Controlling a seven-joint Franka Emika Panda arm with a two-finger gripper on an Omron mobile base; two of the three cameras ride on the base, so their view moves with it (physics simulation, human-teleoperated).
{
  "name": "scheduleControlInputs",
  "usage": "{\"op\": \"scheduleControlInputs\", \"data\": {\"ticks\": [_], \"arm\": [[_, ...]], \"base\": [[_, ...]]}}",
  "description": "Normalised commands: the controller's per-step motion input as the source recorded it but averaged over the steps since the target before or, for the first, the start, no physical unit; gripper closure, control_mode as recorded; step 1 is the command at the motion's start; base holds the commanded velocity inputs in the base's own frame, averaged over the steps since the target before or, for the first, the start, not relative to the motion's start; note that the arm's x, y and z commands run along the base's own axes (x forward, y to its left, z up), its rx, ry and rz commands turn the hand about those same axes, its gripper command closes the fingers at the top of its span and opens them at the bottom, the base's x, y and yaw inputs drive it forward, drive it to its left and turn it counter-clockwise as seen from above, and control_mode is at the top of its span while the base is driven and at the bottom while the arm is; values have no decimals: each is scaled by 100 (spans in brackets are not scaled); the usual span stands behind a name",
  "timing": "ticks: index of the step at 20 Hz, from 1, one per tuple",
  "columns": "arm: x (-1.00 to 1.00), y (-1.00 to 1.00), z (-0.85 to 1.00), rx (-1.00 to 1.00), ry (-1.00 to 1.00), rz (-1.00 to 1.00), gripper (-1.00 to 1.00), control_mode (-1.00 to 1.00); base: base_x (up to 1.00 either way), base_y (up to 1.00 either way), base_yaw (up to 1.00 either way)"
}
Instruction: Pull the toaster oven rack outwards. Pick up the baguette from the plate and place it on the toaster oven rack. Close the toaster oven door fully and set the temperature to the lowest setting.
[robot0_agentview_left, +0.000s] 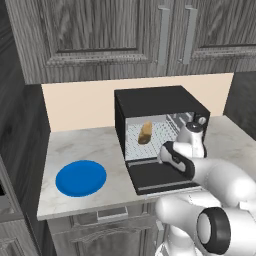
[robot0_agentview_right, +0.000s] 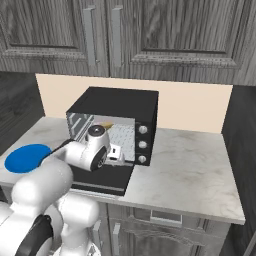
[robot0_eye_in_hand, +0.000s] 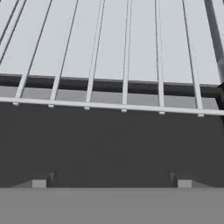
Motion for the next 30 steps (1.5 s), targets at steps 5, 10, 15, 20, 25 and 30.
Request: {"op": "scheduleControlInputs", "data": {"ticks": [5, 10, 15, 20, 25, 30], "arm": [[14, 0, -20, 0, 6, 0, -100, -100], [29, 0, -1, 0, 0, 0, -100, -100], [42, 0, 0, 0, 0, 0, -100, -100], [39, 0, 0, 0, -1, 0, -100, -100], [38, 0, 0, 0, -1, 0, -100, -100], [36, 0, 0, 0, -6, 0, -100, -100]], "base": [[0, 0, 0], [0, 0, 0], [0, 0, 0], [0, 0, 0], [0, 0, 0], [0, 0, 0]]}}
